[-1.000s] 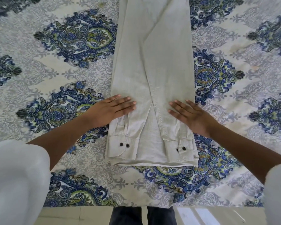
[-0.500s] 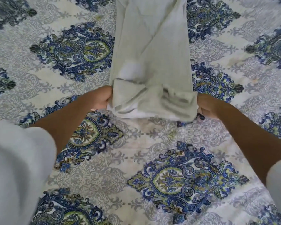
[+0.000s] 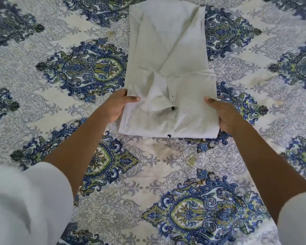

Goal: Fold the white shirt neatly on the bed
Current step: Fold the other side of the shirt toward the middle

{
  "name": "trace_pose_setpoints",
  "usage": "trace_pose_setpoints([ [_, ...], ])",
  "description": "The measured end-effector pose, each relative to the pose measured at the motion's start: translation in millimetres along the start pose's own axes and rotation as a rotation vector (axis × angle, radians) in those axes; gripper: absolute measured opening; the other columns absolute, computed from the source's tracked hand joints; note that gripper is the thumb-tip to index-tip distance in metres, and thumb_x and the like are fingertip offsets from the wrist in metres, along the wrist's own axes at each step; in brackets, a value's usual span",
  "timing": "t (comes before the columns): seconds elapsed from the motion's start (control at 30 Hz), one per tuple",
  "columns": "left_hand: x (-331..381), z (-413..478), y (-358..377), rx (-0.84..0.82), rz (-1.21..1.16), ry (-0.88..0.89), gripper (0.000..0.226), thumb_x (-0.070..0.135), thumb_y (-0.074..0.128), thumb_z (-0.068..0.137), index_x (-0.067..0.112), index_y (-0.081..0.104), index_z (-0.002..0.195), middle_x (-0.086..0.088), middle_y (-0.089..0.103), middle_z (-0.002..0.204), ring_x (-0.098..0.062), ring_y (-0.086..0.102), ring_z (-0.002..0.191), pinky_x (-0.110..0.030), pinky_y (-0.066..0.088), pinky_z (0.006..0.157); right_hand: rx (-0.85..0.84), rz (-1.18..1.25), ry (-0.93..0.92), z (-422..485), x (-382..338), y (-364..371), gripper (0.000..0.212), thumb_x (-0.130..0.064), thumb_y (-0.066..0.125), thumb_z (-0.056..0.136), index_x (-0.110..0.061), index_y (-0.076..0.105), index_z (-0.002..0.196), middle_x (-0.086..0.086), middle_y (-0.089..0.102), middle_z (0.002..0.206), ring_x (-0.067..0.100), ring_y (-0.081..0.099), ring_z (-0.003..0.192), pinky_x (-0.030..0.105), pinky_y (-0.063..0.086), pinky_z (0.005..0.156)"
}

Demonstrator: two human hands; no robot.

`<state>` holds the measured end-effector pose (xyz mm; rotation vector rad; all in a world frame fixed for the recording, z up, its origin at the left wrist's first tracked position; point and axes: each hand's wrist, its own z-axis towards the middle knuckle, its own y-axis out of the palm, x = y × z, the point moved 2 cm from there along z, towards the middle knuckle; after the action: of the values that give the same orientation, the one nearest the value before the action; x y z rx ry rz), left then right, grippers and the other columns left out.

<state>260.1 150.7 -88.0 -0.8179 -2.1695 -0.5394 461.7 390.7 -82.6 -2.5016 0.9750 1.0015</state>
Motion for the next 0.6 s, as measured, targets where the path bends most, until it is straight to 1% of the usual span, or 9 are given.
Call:
trace_pose_setpoints([
  [0.07,11,5,9,0.004,0.046,0.041,0.023,0.000,0.063,0.081,0.011,0.064,0.101,0.003,0.073,0.087,-0.014,0.070,0.084,-0.027,0.056,0.078,0.048,-0.004,-0.022,8,-4,3,0.066,-0.046,0.082,0.057,-0.009,0.064,0.109,0.011,0.066,0.115,0.029,0.063,0.104,0.050,0.048,0.095],
  [0.13,14,10,13,0.086,0.029,0.026,0.019,0.004,0.066,0.081,0.009,0.066,0.099,0.001,0.073,0.086,-0.019,0.068,0.088,-0.032,0.055,0.083,0.065,-0.006,-0.022,15,-3,1,0.076,-0.056,0.083,0.044,-0.013,0.066,0.104,0.011,0.066,0.115,0.030,0.063,0.105,0.052,0.048,0.096],
  [0.23,12,15,8,0.220,-0.026,-0.034,0.027,0.010,0.066,0.081,0.002,0.064,0.107,-0.013,0.068,0.100,-0.028,0.064,0.097,-0.044,0.050,0.092,0.079,0.001,0.007,14,-6,5,0.041,-0.042,0.074,0.074,-0.013,0.065,0.102,0.012,0.066,0.117,0.030,0.064,0.103,0.053,0.048,0.096],
  [0.27,11,16,7,0.233,-0.053,-0.041,0.027,0.011,0.065,0.082,0.001,0.063,0.107,-0.015,0.067,0.102,-0.028,0.064,0.096,-0.044,0.049,0.093,0.103,-0.005,0.017,19,-6,3,0.036,-0.039,0.072,0.078,-0.013,0.065,0.101,0.013,0.065,0.118,0.030,0.064,0.102,0.053,0.048,0.096],
  [0.37,15,21,7,0.239,-0.101,-0.038,0.033,0.017,0.067,0.082,-0.001,0.062,0.109,-0.016,0.068,0.105,-0.028,0.066,0.095,-0.044,0.049,0.095,0.197,-0.036,-0.058,25,-16,4,0.051,-0.049,0.077,0.065,-0.006,0.065,0.088,0.022,0.063,0.116,0.039,0.061,0.108,0.058,0.045,0.097],
  [0.43,21,27,7,0.235,-0.034,-0.014,0.032,0.021,0.071,0.079,0.002,0.064,0.103,-0.015,0.068,0.104,-0.029,0.065,0.096,-0.044,0.049,0.093,0.196,-0.033,-0.147,30,-28,8,0.030,-0.040,0.073,0.075,-0.013,0.061,0.076,0.016,0.066,0.102,0.034,0.062,0.102,0.053,0.046,0.097],
  [0.5,28,32,7,0.219,0.026,0.013,0.019,0.018,0.070,0.078,0.008,0.065,0.094,-0.014,0.068,0.099,-0.026,0.064,0.092,-0.045,0.049,0.092,0.131,0.001,-0.179,34,-36,11,0.009,-0.023,0.067,0.085,-0.017,0.063,0.080,0.005,0.066,0.092,0.027,0.062,0.094,0.048,0.049,0.093],
  [0.57,35,33,4,0.201,-0.068,0.044,0.015,0.013,0.065,0.080,0.009,0.065,0.094,-0.012,0.067,0.095,-0.025,0.064,0.087,-0.043,0.051,0.089,0.082,0.063,-0.166,40,-41,8,0.002,-0.015,0.065,0.086,-0.017,0.066,0.086,0.000,0.070,0.088,0.021,0.066,0.086,0.042,0.053,0.087],
  [0.6,36,34,1,0.194,-0.159,0.060,0.013,0.010,0.061,0.083,0.009,0.064,0.095,-0.010,0.068,0.090,-0.024,0.065,0.083,-0.041,0.053,0.085,0.060,0.115,-0.153,45,-41,5,0.005,-0.014,0.064,0.086,-0.018,0.067,0.088,-0.002,0.072,0.086,0.018,0.067,0.084,0.039,0.055,0.084],
])
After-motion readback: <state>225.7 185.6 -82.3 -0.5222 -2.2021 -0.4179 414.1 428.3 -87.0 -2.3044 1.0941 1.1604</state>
